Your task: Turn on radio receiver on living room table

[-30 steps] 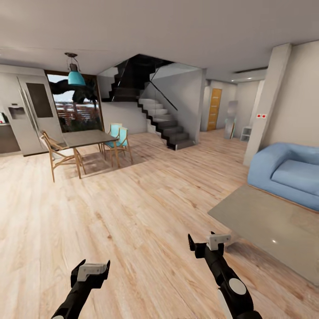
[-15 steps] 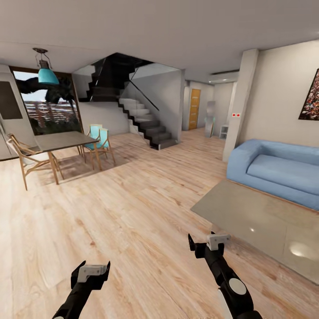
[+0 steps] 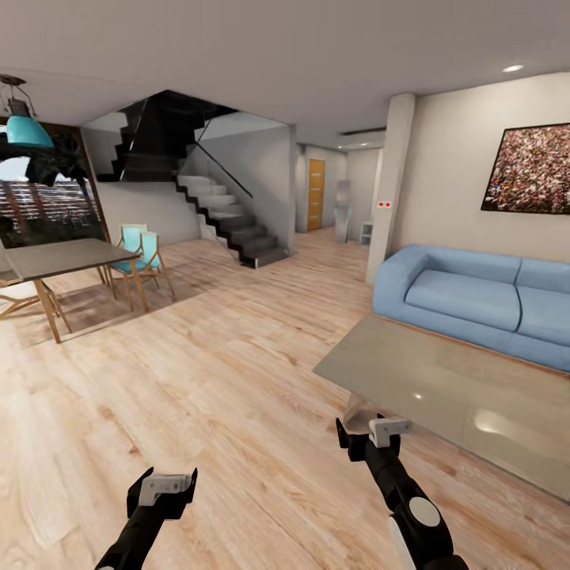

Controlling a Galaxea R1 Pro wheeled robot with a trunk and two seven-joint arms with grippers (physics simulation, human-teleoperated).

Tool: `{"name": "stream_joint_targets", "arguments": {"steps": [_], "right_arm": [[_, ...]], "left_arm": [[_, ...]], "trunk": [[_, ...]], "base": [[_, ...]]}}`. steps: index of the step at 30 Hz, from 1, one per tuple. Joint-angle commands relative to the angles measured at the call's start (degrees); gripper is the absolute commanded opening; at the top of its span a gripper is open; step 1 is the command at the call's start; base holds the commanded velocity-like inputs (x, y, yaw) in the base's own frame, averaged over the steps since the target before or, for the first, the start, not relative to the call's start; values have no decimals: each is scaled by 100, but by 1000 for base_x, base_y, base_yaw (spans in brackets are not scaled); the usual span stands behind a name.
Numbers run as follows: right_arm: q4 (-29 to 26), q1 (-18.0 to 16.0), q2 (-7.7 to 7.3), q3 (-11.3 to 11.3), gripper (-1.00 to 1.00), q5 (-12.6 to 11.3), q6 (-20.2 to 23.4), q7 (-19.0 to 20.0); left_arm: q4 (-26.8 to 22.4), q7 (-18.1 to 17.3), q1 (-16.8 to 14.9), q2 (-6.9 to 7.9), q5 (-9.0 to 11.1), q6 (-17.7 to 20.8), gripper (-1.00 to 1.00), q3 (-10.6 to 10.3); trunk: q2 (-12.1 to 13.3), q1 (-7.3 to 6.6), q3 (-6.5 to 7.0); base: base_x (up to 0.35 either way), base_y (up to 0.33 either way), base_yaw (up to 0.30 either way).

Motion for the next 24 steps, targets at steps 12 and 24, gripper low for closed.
{"name": "stream_joint_targets", "arguments": {"steps": [12, 24], "right_arm": [[0, 0, 0, 7, 100, 0, 0, 0], [0, 0, 0, 6, 100, 0, 0, 0]], "left_arm": [[27, -4, 0, -1, 0, 0, 100, 0], [37, -9, 0, -1, 0, 0, 100, 0]], "trunk": [[0, 0, 0], [0, 0, 0]], "base": [[0, 0, -242], [0, 0, -241]]}}
